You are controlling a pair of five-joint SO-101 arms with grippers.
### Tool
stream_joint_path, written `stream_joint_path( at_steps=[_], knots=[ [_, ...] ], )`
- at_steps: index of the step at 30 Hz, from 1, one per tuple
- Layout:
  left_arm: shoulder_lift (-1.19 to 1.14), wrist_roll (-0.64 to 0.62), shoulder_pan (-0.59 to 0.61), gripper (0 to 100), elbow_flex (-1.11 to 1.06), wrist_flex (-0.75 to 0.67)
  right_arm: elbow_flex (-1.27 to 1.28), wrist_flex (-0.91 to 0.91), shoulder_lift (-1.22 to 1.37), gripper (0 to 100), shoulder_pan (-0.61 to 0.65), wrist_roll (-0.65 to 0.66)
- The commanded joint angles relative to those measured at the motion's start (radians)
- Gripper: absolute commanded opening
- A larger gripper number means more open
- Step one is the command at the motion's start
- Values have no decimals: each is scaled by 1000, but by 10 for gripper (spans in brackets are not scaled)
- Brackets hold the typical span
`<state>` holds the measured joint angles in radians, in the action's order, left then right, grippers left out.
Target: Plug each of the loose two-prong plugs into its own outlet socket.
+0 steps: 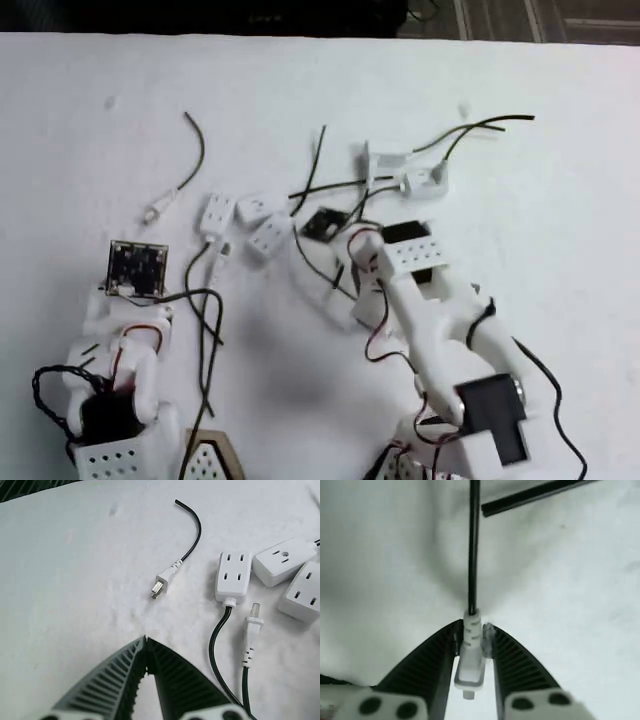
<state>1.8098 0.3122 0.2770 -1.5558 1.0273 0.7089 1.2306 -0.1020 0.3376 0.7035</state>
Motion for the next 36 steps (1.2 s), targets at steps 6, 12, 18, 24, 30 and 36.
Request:
stream_joint_path(
  at_steps=[6,12,18,24,30,36],
  knots=[
    [5,2,-8,24,5,-18,-5,-7,139,125,51,9],
    [5,2,-7,24,5,-20,-6,-13,142,67,48,11],
    [5,2,-7,24,5,-20,-6,-12,140,63,44,11],
    [5,2,-7,24,5,-20,-6,27,137,66,45,49],
    [5,2,-7,24,5,-20,-6,70,139,66,28,84],
    [5,2,-7,24,5,-20,-6,70,143,62,-10,87]
  ],
)
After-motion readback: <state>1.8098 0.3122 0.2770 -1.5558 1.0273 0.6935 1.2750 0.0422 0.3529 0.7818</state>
